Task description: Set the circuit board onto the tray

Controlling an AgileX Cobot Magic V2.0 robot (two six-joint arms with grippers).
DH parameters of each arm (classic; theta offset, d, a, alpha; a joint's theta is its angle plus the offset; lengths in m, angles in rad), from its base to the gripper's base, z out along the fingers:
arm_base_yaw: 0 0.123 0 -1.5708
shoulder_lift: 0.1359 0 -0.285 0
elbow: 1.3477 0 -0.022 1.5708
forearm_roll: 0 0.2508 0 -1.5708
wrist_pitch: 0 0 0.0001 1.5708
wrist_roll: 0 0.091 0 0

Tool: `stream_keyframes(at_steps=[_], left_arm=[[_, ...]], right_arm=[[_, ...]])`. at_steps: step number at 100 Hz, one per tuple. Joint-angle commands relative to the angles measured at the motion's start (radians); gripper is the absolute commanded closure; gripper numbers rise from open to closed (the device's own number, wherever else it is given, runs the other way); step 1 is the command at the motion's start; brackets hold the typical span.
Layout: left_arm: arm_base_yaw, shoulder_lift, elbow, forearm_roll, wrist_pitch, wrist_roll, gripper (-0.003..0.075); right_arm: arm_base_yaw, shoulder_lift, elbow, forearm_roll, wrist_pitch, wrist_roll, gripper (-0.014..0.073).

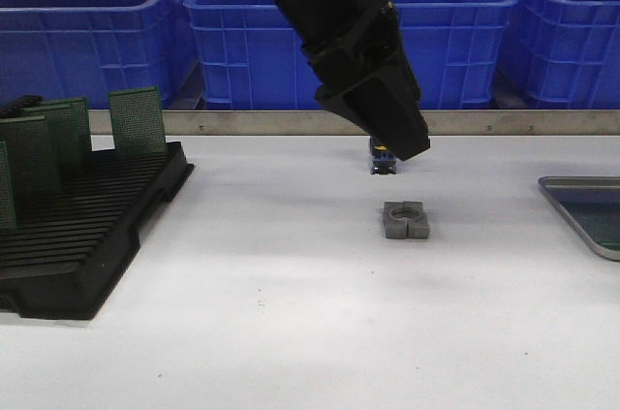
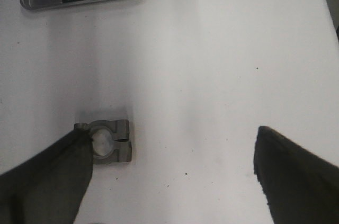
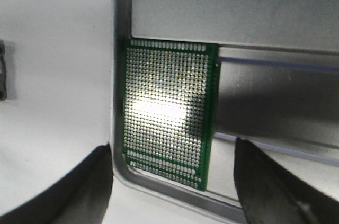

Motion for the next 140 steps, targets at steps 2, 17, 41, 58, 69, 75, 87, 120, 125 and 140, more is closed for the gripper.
stream_keyframes(at_steps=[2, 17, 41, 58, 69, 75, 87, 120, 125, 140], left_arm=[[-0.006, -0.057, -0.029, -0.048, -0.024, -0.002, 0.0142], [-0.006, -0.057, -0.033, -0.048, -0.028, -0.052, 0.0142], [0.006, -0.091, -0.053, -0.031, -0.135, -0.238, 0.0143], [0.055, -0.153, -0.047, -0.033, -0.23, -0.377, 0.0145], [0.097, -0.221, -0.017, -0.033, -0.312, -0.468, 0.0145], [0.128, -0.272, 0.017, -0.033, -0.378, -0.51, 0.0146], [0.18, -0.388, 0.124, -0.033, -0.518, -0.584, 0.0151], [0.296, -0.786, 0.601, -0.047, -0.919, -0.628, 0.0151], [0.31, -0.84, 0.664, -0.049, -0.95, -0.628, 0.0151], [0.334, -0.993, 0.833, -0.059, -1.022, -0.628, 0.0151]], right_arm=[[-0.006, -0.045, -0.024, 0.038, 0.019, -0.005, 0.0085], [-0.006, -0.048, -0.024, 0.056, 0.016, -0.005, 0.0085], [0.032, -0.129, -0.023, 0.056, -0.056, -0.006, 0.0085], [0.09, -0.237, -0.02, 0.056, -0.124, -0.007, 0.0085], [0.134, -0.305, -0.02, 0.056, -0.164, -0.015, 0.0085], [0.153, -0.349, -0.016, 0.056, -0.193, -0.018, 0.0085], [0.197, -0.449, 0.037, 0.056, -0.315, -0.053, 0.0085], [0.266, -0.736, 0.261, 0.056, -0.645, -0.13, 0.0085], [0.266, -0.775, 0.287, 0.056, -0.661, -0.13, 0.0085], [0.266, -0.915, 0.379, 0.056, -0.716, -0.13, 0.0085]])
